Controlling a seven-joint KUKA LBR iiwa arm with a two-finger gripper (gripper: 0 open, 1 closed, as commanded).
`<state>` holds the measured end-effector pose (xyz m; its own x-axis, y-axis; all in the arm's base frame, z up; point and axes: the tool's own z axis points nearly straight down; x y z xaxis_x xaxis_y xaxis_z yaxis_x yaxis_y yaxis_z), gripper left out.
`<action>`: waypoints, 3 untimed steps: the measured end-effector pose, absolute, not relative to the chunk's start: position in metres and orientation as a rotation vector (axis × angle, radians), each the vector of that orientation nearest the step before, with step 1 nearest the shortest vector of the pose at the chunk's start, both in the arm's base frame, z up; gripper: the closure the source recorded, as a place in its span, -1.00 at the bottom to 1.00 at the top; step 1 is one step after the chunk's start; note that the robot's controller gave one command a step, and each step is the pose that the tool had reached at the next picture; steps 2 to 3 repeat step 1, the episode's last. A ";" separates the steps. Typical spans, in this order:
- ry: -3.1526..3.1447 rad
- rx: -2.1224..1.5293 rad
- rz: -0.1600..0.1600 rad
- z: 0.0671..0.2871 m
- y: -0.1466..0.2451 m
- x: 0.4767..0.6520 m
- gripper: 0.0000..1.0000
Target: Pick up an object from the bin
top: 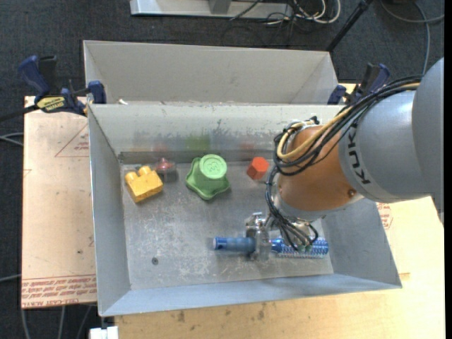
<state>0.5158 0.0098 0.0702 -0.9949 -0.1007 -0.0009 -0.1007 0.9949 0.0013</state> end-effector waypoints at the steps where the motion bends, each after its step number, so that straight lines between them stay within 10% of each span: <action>1: 3.133 -0.047 0.002 0.218 0.011 0.515 1.00; 3: 3.133 -0.047 0.002 0.218 0.011 0.515 1.00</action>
Offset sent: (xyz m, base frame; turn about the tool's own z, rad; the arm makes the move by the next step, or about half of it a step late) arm -0.0026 0.0008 0.1444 0.0718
